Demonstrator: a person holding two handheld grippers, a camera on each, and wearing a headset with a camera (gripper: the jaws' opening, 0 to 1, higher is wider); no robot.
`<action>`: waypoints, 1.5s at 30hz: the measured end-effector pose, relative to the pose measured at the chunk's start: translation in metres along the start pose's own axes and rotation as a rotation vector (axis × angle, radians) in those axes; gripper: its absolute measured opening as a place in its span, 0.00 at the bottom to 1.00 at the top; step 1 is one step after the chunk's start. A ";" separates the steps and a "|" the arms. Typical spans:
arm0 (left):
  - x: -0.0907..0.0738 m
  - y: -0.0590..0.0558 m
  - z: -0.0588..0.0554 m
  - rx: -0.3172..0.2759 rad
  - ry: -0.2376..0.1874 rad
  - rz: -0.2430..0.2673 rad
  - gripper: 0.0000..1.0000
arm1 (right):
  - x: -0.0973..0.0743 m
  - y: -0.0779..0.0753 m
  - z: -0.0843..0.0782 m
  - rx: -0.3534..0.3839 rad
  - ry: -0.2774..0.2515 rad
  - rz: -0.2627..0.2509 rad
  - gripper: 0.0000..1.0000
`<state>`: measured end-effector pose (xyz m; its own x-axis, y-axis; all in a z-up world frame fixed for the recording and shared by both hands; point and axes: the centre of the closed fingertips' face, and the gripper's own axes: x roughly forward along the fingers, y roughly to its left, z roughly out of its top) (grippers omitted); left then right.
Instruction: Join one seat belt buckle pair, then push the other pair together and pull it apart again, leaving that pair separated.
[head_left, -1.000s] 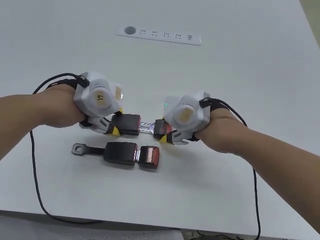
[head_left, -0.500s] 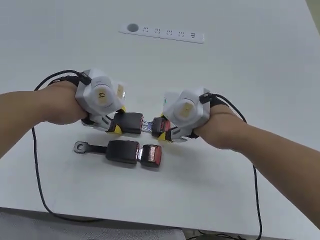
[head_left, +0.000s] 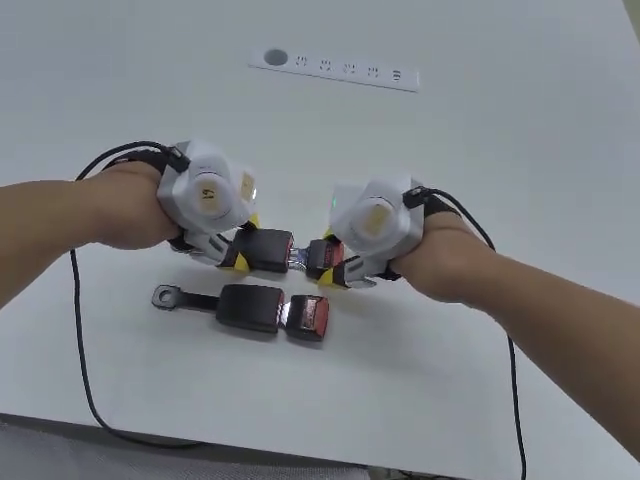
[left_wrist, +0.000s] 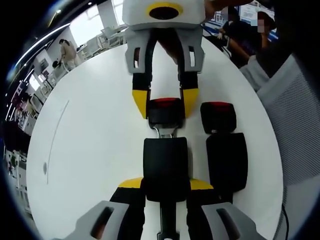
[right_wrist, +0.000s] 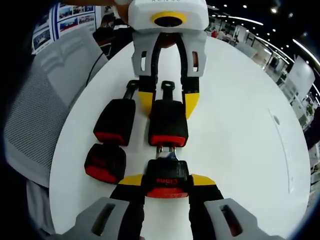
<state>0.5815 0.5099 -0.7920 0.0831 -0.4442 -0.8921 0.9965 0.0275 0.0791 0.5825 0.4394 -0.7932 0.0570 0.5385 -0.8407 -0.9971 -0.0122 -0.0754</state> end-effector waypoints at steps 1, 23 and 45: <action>0.000 0.000 0.000 -0.015 -0.003 0.004 0.31 | 0.002 -0.001 0.000 0.001 0.002 0.000 0.29; 0.001 0.000 -0.002 -0.029 -0.017 0.004 0.31 | 0.008 0.000 0.009 0.014 0.003 -0.019 0.29; -0.001 -0.001 -0.002 -0.038 0.003 0.002 0.31 | 0.002 0.003 0.009 0.005 0.030 -0.025 0.30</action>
<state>0.5801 0.5122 -0.7925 0.0853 -0.4416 -0.8932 0.9960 0.0626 0.0642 0.5791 0.4479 -0.7907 0.0829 0.5131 -0.8543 -0.9956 0.0049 -0.0936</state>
